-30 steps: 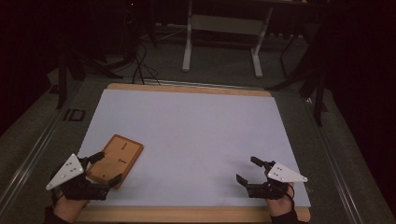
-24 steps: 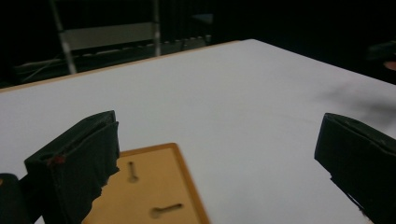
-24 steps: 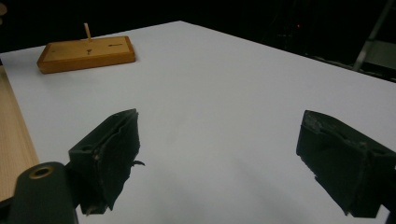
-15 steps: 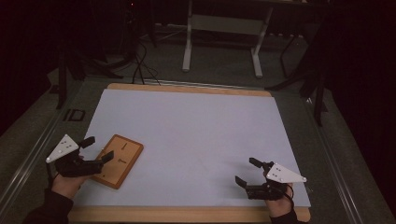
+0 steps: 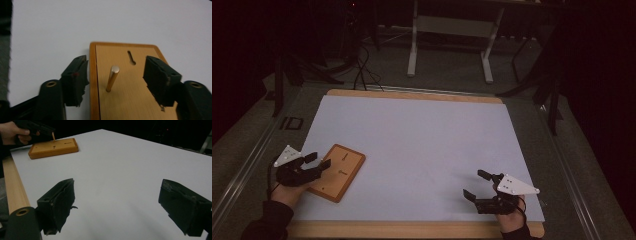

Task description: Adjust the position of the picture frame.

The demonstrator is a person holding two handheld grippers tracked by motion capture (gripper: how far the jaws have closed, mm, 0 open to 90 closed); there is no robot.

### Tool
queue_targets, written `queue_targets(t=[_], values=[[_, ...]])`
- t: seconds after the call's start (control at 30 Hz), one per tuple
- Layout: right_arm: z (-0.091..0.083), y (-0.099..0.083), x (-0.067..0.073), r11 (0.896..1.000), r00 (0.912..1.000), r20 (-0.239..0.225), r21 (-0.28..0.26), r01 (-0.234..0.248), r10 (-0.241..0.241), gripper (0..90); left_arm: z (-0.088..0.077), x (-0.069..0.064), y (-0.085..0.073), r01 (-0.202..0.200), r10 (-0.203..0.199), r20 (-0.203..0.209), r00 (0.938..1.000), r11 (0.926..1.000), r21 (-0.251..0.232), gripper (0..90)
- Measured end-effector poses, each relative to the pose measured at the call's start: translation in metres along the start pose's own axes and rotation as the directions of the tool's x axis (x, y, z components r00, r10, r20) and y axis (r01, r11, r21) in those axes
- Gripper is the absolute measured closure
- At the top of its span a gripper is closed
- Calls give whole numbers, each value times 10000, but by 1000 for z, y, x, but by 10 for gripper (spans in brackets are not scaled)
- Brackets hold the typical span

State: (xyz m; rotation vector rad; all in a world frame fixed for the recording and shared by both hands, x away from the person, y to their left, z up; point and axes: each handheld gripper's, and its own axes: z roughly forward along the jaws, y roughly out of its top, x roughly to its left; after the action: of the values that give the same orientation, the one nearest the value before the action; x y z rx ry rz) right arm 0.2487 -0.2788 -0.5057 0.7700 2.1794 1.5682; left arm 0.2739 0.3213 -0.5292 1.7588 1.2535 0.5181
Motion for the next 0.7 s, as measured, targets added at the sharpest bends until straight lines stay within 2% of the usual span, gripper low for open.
queue_targets(t=[0.13, 0.17, 0.23, 0.27, 0.33, 0.37, 0.4, 0.53, 0.6, 0.67, 0.7], values=[[0, -1, -1, 10000, 10000, -1, 22, -77, 77, 132, 6, -1, -3, -197, 199, -56, 9998, 9992, 355, 443], [0, -1, -1, 10000, 10000, -8, 29, -83, 83, 131, 6, -2, -3, -244, 245, -37, 9997, 9991, 348, 468], [-1, -1, -1, 10000, 10000, 4, 31, -91, 90, 131, 7, -3, -4, -467, 473, -248, 9986, 9986, 235, 526], [0, -1, -1, 10000, 10000, -8, 32, -94, 94, 131, 7, -2, -5, -429, 432, -128, 9990, 9988, 228, 584], [0, -1, -1, 10000, 10000, 17, 31, -84, 83, 131, 8, -2, -6, -584, 586, -84, 9982, 9979, 273, 643], [0, -1, -1, 10000, 10000, 2, 17, -88, 88, 131, 8, -2, -7, -585, 586, -41, 9983, 9978, 318, 692], [0, -1, -1, 10000, 10000, 1, 16, -98, 98, 131, 9, -3, -8, -648, 652, -77, 9978, 9970, 415, 704], [0, -1, -2, 9999, 9999, -18, 26, -108, 108, 131, 10, -1, -10, -519, 525, -198, 9984, 9982, 304, 792], [0, -1, -2, 9999, 9999, -48, 40, -145, 145, 131, 11, -1, -14, -396, 401, -385, 9985, 9991, 138, 823], [0, -1, -1, 9999, 9999, -49, 57, -114, 114, 131, 11, -4, -14, -701, 710, -682, 9951, 9974, 158, 834], [1, -1, -1, 9999, 9999, -60, 66, -138, 139, 131, 12, -5, -14, -725, 735, -777, 9943, 9972, 163, 838]])
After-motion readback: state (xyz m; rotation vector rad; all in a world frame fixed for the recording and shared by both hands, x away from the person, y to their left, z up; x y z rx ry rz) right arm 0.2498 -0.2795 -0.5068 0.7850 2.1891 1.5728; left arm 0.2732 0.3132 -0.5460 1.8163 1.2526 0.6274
